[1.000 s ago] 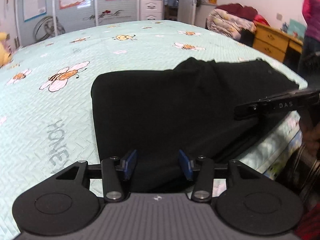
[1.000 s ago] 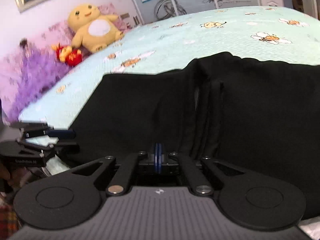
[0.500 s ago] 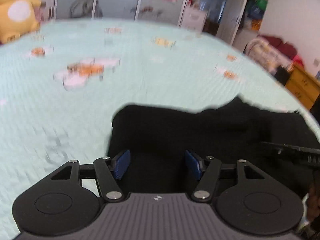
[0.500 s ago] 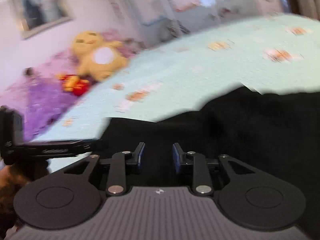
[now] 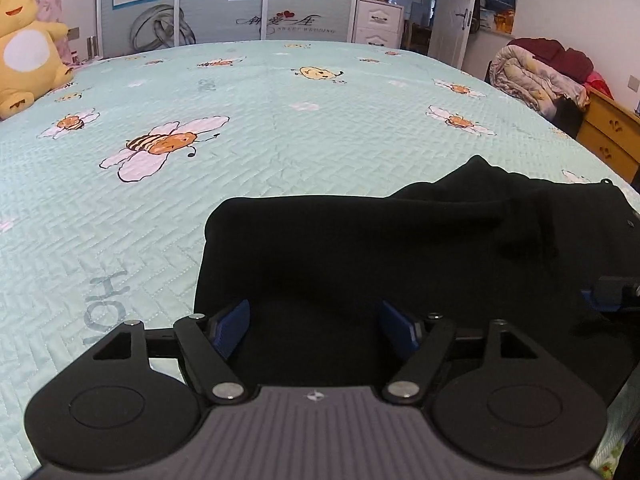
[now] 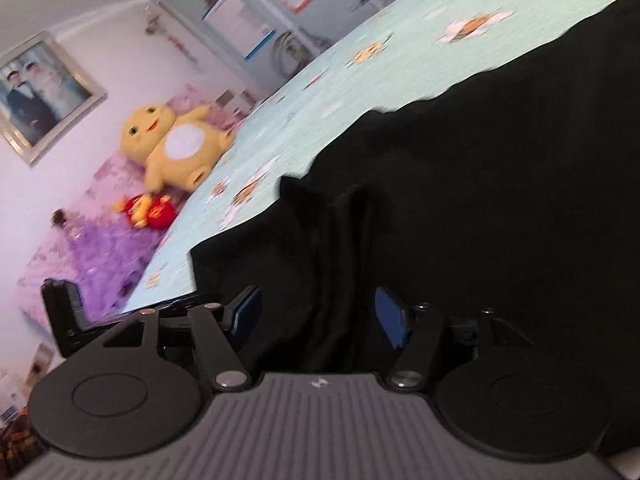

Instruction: Fold clothes

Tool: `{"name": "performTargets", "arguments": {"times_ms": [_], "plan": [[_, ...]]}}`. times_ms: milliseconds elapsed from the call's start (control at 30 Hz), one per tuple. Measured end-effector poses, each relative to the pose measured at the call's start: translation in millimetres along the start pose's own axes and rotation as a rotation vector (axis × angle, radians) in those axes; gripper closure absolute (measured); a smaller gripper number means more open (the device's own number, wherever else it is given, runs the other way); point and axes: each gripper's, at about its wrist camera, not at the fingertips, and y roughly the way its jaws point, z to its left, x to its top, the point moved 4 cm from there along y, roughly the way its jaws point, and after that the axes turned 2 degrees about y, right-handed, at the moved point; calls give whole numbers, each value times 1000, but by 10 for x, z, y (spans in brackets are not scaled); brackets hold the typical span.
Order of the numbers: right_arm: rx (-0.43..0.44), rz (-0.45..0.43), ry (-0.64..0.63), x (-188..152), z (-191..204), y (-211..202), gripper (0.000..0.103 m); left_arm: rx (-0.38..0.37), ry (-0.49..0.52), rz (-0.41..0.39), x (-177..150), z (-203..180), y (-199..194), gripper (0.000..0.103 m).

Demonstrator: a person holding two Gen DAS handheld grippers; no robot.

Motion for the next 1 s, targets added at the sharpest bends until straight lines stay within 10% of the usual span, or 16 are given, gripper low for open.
{"name": "performTargets", "arguments": {"times_ms": [233, 333, 467, 567, 767, 1000], "plan": [[-48, 4, -101, -84, 160, 222, 35, 6, 5, -4, -21, -10, 35, 24], [-74, 11, -132, -93, 173, 274, 73, 9, 10, -8, -31, -25, 36, 24], [-67, -27, -167, -46, 246, 196, 89, -22, 2, 0, -14, -41, 18, 24], [-44, -109, -189, 171, 347, -27, 91, -80, 16, 13, 20, -140, -6, 30], [-71, 57, -56, 163, -148, 176, 91, -36, 118, 30, -51, -338, 80, 28], [-130, -69, -112, 349, 106, -176, 82, -97, 80, 44, -37, -284, -30, 29]]}}
